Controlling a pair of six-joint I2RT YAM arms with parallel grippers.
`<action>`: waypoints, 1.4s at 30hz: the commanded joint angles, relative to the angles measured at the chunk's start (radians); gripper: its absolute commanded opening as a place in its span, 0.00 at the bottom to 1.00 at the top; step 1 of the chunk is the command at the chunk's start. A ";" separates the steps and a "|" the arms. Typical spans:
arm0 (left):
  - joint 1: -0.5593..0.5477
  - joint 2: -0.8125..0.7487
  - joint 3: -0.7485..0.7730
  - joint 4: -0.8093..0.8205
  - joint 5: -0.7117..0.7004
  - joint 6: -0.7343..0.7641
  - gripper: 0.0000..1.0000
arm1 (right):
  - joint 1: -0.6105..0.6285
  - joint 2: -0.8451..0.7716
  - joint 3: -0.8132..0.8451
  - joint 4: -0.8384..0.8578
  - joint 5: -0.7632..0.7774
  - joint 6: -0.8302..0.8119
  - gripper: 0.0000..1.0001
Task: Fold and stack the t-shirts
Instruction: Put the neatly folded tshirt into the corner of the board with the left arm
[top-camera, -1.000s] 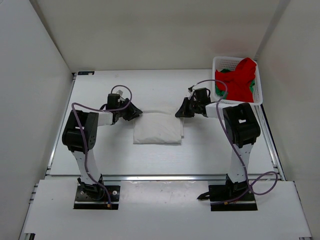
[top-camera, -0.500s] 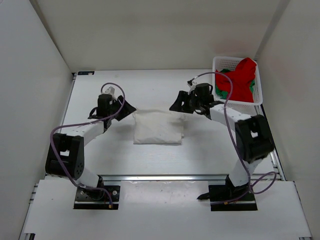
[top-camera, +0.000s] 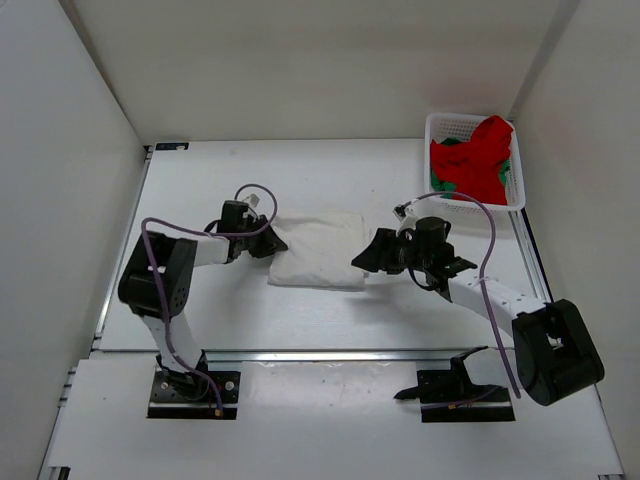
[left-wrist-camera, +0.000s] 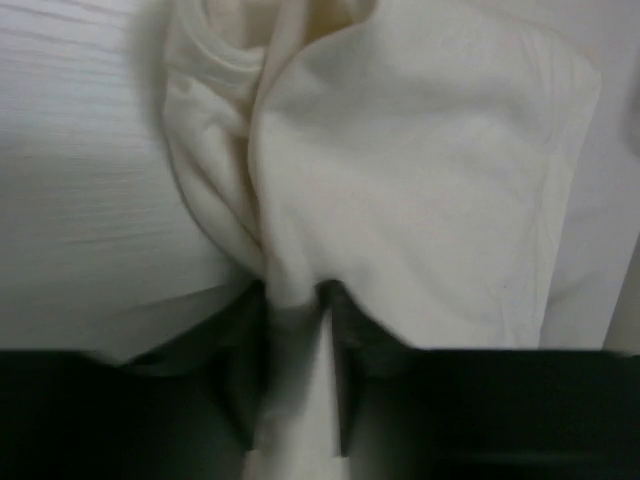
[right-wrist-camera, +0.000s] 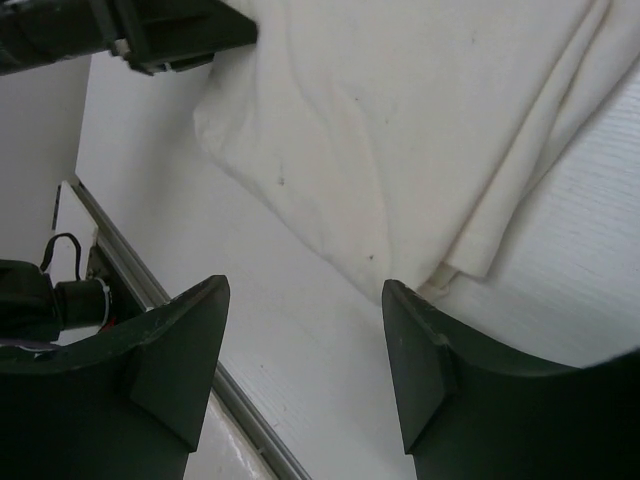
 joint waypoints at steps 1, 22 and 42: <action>-0.069 0.129 0.035 0.015 0.067 -0.039 0.27 | -0.019 -0.048 -0.007 0.094 -0.040 0.005 0.61; 0.618 0.056 0.232 0.001 -0.005 -0.219 0.01 | -0.059 0.113 0.013 0.160 -0.171 -0.001 0.58; 0.670 0.579 0.899 -0.269 -0.045 -0.234 0.05 | 0.004 0.160 0.061 0.069 -0.166 -0.047 0.57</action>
